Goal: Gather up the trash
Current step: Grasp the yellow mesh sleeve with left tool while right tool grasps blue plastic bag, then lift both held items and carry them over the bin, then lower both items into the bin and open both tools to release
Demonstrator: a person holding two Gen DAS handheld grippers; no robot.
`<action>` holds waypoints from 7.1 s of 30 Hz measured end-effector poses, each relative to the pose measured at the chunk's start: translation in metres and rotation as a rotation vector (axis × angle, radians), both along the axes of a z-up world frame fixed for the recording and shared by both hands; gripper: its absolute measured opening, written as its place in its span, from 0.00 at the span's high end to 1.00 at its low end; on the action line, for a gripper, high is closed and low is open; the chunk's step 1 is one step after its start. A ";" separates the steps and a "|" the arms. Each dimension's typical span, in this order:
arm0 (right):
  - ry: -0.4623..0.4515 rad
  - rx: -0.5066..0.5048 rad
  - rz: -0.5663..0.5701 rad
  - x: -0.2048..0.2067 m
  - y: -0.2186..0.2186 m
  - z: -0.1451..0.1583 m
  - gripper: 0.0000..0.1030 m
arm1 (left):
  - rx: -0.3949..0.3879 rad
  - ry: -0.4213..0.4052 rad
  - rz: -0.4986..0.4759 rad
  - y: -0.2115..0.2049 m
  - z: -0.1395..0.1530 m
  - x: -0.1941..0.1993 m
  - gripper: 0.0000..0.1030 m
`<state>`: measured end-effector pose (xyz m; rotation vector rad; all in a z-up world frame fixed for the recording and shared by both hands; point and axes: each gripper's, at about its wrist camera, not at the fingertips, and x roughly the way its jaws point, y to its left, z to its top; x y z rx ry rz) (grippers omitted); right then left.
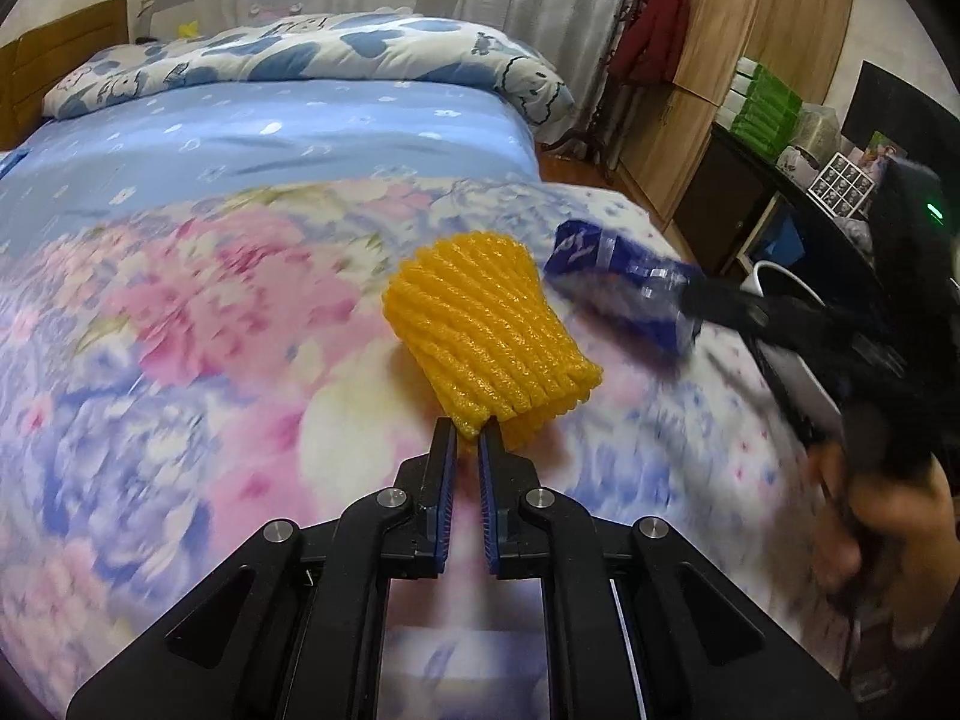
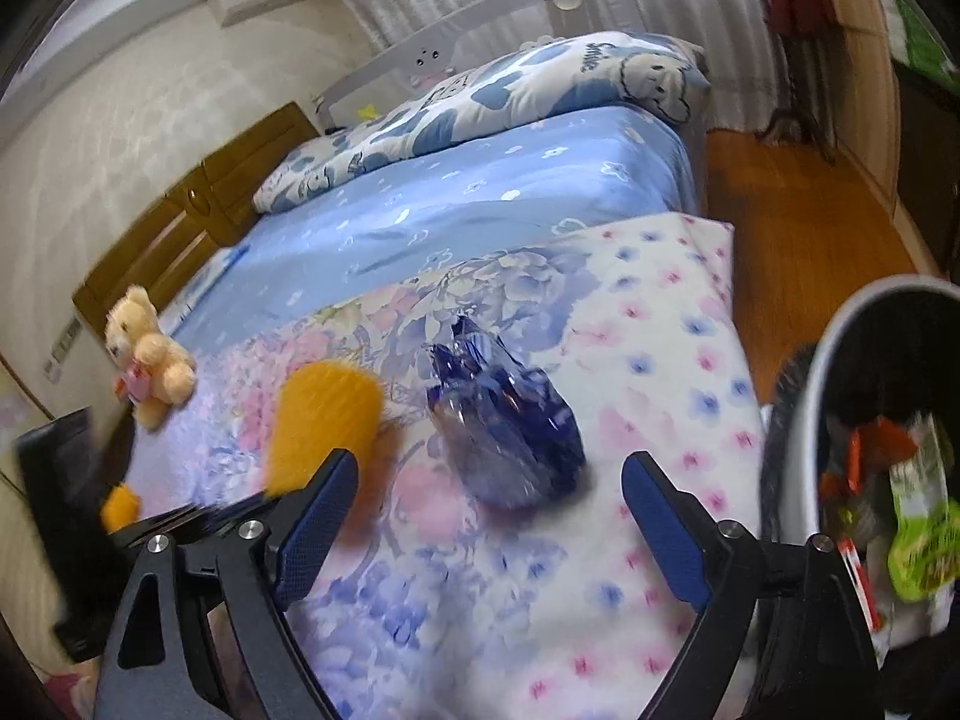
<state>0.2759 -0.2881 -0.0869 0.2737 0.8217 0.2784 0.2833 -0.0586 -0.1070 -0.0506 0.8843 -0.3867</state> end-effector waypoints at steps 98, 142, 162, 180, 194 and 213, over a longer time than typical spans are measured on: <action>-0.017 0.001 -0.083 -0.163 0.004 0.004 0.57 | 0.045 -0.018 -0.041 -0.025 0.023 -0.126 0.81; -0.053 0.012 -0.202 -0.175 -0.084 0.031 0.57 | 0.100 -0.078 -0.248 -0.137 0.044 -0.107 0.82; -0.048 0.011 -0.234 -0.171 -0.112 0.035 0.57 | 0.103 -0.086 -0.285 -0.165 0.050 -0.098 0.82; -0.022 -0.022 -0.273 -0.152 -0.147 0.043 0.57 | 0.133 -0.109 -0.327 -0.203 0.058 -0.084 0.82; -0.005 -0.007 -0.291 -0.140 -0.169 0.044 0.57 | 0.160 -0.116 -0.361 -0.234 0.058 -0.073 0.82; 0.029 0.002 -0.296 -0.121 -0.188 0.042 0.57 | 0.176 -0.106 -0.385 -0.266 0.056 -0.053 0.82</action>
